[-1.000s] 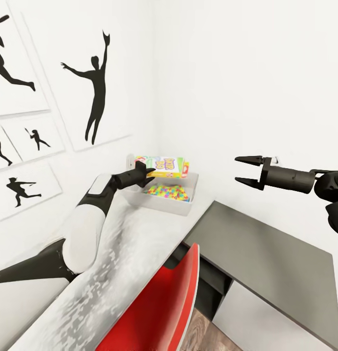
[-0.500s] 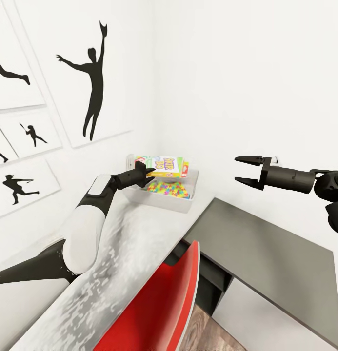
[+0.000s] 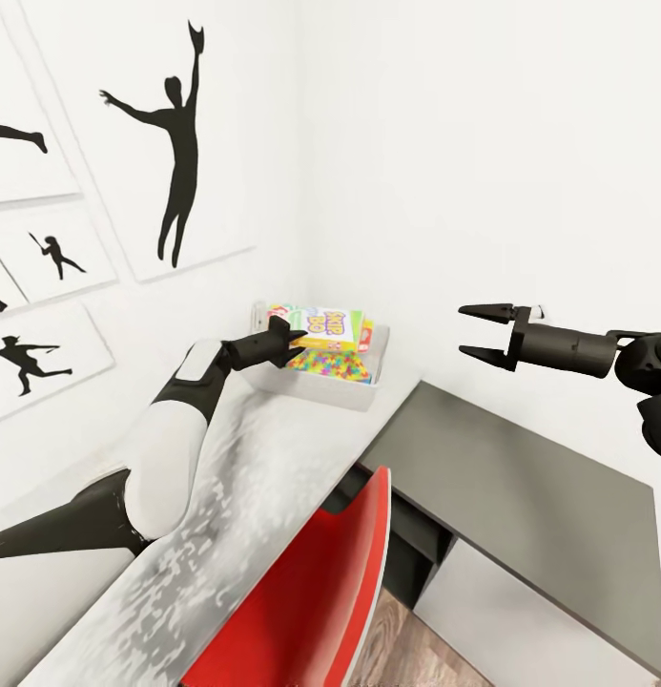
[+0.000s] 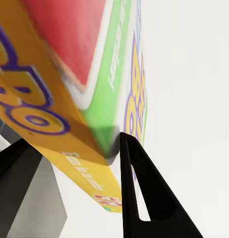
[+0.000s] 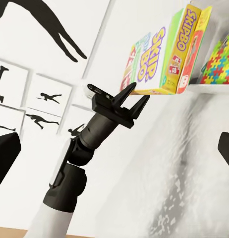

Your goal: Put all the toys in the child's room - the three board games (two on the bed and one on the table), the two jigsaw puzzles on the table, and the tennis ball on the table - inside the toy box on the table in the child's room.

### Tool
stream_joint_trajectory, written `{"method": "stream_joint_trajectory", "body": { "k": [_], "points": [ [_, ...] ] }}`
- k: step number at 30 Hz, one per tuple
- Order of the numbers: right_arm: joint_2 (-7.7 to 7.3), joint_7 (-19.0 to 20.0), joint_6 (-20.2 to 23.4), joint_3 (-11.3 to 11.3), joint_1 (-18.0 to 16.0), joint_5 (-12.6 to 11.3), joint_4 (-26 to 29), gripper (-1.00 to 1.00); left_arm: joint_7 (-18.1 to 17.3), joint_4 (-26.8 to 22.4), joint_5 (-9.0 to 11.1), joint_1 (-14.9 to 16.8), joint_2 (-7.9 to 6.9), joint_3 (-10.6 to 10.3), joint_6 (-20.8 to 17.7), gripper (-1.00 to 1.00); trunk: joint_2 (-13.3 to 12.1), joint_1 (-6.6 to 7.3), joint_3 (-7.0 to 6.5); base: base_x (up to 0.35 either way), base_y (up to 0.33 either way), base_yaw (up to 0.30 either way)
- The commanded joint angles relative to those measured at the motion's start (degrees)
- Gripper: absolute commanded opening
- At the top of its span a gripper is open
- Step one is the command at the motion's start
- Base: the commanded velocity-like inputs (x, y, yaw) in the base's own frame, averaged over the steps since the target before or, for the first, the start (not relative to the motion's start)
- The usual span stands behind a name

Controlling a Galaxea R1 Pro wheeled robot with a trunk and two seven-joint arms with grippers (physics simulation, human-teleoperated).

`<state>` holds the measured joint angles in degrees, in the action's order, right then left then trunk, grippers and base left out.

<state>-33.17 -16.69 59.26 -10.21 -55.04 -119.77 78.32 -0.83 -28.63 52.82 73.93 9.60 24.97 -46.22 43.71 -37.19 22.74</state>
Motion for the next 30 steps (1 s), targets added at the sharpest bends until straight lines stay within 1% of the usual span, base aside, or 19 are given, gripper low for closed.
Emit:
{"method": "stream_joint_trajectory", "body": {
  "k": [1,20,25,30],
  "points": [
    [-0.05,-0.54,-0.02,-0.08,-0.07,-0.63,0.01,1.0,-0.1,-0.03,-0.17,0.07,0.07,0.4,-0.36,-1.0,0.07,-0.01,0.17,0.0,0.0,0.0],
    [0.03,-0.52,-0.01,-0.18,-0.07,-0.55,-0.04,1.0,-0.05,-0.03,-0.17,0.07,0.06,0.25,-0.36,-1.0,0.07,-0.01,1.96,0.0,0.0,0.0],
    [0.04,-0.47,0.04,-0.16,-0.07,0.16,-0.02,1.0,-0.05,-0.03,-0.14,0.07,0.06,0.25,-0.36,-1.0,0.07,-0.01,2.43,0.0,0.0,0.0],
    [0.26,-0.45,0.07,-0.16,-0.07,0.31,-0.05,1.0,-0.07,-0.03,-0.15,0.07,0.06,0.25,-0.36,-1.0,0.07,-0.01,2.9,0.0,0.0,0.0]
  ]
}}
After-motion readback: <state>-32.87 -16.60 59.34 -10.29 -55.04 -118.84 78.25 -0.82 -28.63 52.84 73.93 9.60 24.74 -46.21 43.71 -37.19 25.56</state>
